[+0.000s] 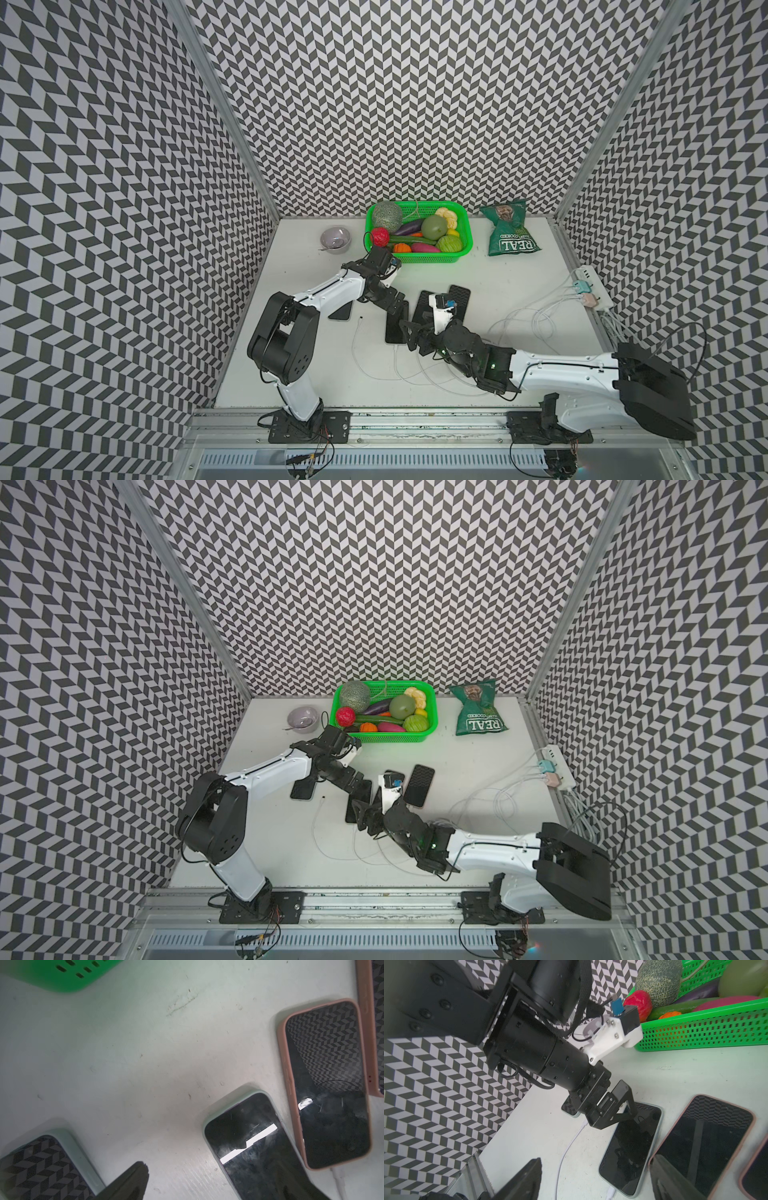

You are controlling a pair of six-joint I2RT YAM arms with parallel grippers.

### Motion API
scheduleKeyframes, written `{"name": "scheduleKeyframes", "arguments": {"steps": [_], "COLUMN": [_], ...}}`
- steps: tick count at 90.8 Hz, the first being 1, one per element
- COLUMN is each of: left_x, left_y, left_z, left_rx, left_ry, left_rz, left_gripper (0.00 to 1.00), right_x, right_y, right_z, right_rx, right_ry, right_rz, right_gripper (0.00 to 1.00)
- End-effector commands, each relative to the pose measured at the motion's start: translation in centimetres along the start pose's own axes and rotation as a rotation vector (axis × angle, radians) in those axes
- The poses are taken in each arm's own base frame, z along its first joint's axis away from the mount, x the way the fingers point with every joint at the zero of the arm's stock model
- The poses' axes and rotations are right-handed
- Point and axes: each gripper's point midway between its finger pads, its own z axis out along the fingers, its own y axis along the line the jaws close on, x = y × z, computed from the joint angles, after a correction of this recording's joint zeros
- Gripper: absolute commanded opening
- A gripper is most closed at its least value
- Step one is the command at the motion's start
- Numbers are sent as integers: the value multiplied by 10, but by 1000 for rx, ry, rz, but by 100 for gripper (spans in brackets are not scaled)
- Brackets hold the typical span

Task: Unplug the charging cable from the phone
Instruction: Pick up the phone at the center of the board.

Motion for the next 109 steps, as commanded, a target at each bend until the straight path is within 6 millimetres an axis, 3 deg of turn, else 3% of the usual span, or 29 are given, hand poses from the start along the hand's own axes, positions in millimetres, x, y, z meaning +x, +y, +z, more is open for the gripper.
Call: {"name": "scheduleKeyframes", "arguments": {"steps": [1,42,109], "left_x": [-4,-1,4], "left_y": [-9,-26,-40], "left_z": [1,18,48], "left_rx": [16,41,26], "left_ry": [3,54,129], "left_rz": [4,28,64], "left_gripper": [100,100,100], "right_x": [-9,-13,-8], "right_y": [-8,-33,-40], "right_z": [-10,-27,-24], "right_rx": [36,124,160], "right_ry": [-43,-71,-66], "right_rz": [17,33,26], "right_gripper": [86,97,98]}}
